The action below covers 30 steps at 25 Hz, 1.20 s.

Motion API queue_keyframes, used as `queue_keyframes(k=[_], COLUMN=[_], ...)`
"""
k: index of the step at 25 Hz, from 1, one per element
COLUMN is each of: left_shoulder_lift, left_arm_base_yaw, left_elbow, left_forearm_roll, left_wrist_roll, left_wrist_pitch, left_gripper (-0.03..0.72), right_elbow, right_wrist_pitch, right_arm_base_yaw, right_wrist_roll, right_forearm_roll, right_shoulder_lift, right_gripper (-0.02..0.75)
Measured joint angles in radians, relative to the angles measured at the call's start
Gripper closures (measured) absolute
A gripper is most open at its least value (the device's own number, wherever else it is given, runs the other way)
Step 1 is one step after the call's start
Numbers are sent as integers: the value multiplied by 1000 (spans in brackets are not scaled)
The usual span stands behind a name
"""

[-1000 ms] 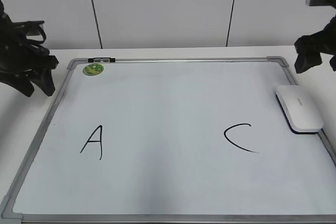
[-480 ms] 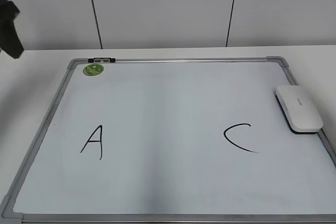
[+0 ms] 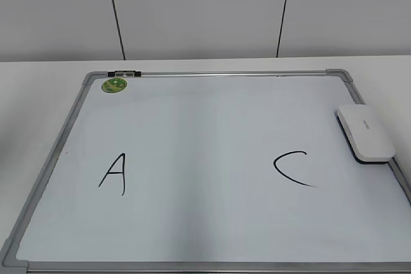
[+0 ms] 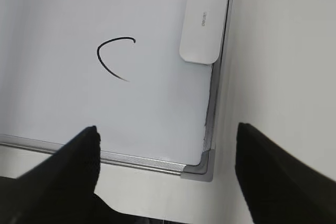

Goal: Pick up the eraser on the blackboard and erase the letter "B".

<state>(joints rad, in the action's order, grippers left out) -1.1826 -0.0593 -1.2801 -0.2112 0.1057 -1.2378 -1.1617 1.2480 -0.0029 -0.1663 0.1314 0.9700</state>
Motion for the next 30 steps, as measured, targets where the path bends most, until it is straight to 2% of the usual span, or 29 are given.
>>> queue_keyframes(k=[11,16,20,25,30], left_shoulder_lift=[546,748,851,901,903], left_arm_base_yaw=[0,0,0,-4,-14], left_elbow=[308,407,479,554,656], left_forearm_roll=[-1,38,83,131,148], left_wrist_roll=[-39,-49,-54,-54,-54], left_wrist_pitch=[-20,-24,-26,-27,-11], left_gripper=[295,230,172,162,160], right_elbow=[181,308,432,556,623], right_wrist_pitch=[10,14,18,20,6], right_arm_base_yaw=[0,0,0,0,0], right_wrist_roll=[42,43,47,105,117], right_forearm_roll=[8,14,-18,-113,-150], right_shoulder_lift=[-357,-546,-675,-774,-802], right_gripper=[146,146,146,146,146])
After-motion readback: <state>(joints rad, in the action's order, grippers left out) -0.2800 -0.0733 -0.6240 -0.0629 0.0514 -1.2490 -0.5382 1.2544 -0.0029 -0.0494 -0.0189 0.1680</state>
